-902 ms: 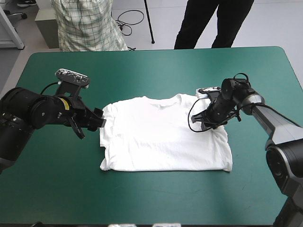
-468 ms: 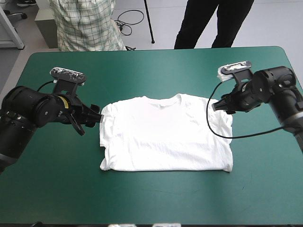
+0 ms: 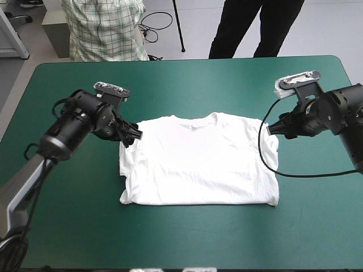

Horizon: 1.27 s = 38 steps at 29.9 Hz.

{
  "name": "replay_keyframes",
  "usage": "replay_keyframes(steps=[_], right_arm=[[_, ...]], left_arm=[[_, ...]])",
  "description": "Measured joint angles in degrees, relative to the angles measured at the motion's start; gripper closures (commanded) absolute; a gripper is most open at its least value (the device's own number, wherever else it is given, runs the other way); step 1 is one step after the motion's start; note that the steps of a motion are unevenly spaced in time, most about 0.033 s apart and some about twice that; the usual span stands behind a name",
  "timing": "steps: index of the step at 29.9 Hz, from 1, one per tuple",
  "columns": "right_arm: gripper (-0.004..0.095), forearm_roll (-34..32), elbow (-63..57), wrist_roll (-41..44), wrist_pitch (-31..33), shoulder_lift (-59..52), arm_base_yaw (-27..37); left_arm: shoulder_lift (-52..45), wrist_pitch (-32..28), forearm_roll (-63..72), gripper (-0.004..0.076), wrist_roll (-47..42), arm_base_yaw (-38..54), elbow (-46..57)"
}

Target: Fold the cloth

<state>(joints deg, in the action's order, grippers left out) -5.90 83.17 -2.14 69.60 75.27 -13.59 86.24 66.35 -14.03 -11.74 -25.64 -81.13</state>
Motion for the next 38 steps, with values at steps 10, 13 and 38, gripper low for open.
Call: replay_keyframes(steps=[10,13,38], right_arm=[[0.0395,-0.3,0.0,0.0,0.1,-1.3,0.0],[0.0394,-0.3,0.0,0.0,0.1,-1.3,0.0],[0.0397,-0.5,0.0,0.4,0.1,-1.3,-3.4]], left_arm=[[13.5,-2.7,2.9,0.0108,-1.4,5.8,0.0],[16.0,-3.9,4.2,0.0108,-1.1,6.9,0.0],[18.7,-6.5,10.9,0.0731,1.2,7.0,-1.2]])
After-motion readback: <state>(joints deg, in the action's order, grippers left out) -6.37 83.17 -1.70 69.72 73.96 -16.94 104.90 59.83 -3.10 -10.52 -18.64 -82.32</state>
